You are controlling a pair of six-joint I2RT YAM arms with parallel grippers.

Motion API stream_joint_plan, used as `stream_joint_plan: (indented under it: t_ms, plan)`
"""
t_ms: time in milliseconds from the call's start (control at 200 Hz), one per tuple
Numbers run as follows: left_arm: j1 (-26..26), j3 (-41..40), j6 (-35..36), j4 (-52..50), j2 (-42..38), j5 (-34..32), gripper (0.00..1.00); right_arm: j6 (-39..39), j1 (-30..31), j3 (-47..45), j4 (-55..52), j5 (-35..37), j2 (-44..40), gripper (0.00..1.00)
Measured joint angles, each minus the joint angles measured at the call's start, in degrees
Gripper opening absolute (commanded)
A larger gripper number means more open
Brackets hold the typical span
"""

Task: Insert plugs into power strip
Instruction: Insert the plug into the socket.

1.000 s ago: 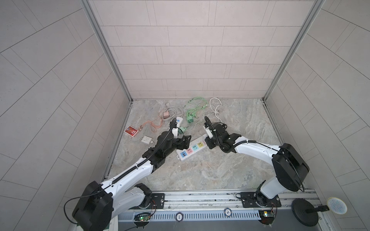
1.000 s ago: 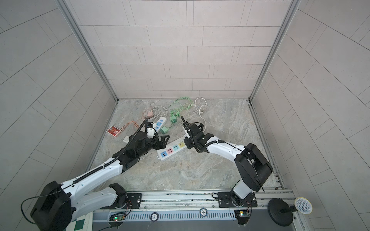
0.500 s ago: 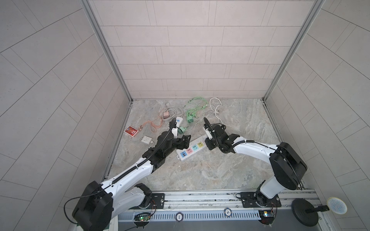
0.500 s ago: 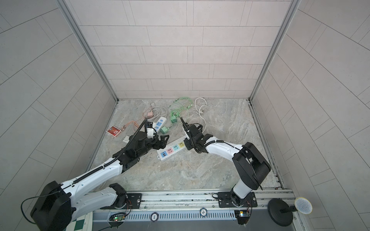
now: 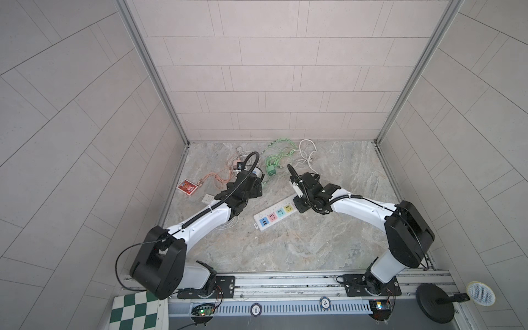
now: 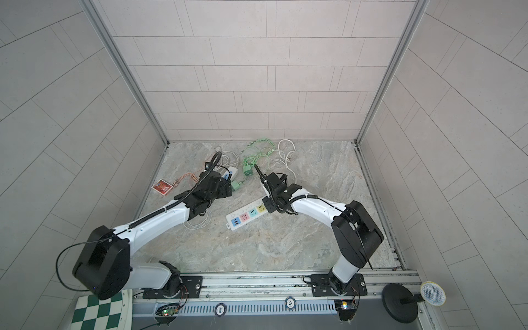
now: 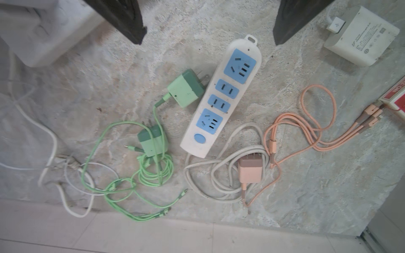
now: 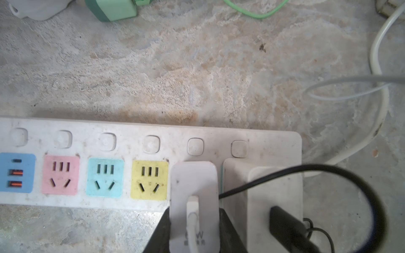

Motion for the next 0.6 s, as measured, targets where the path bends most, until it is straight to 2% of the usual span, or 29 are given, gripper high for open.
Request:
stream_joint_plan:
  t_ms: [180, 380, 600]
  plan:
    - [1.2, 5.5, 0.5, -2.8, 7.7, 0.1, 0.96, -0.6, -0.6, 2.8, -2.5, -0.8, 0.0, 0.37]
    - [1.1, 9.2, 4.9, -3.5, 12.3, 7.3, 0.84, -0.6, -2.0, 3.0, -4.1, -2.6, -0.8, 0.37]
    - [-0.4, 14.2, 11.3, -5.9, 18.4, 11.6, 0.76, 0.3, -4.9, 2.2, -5.6, -5.6, -8.6, 0.37]
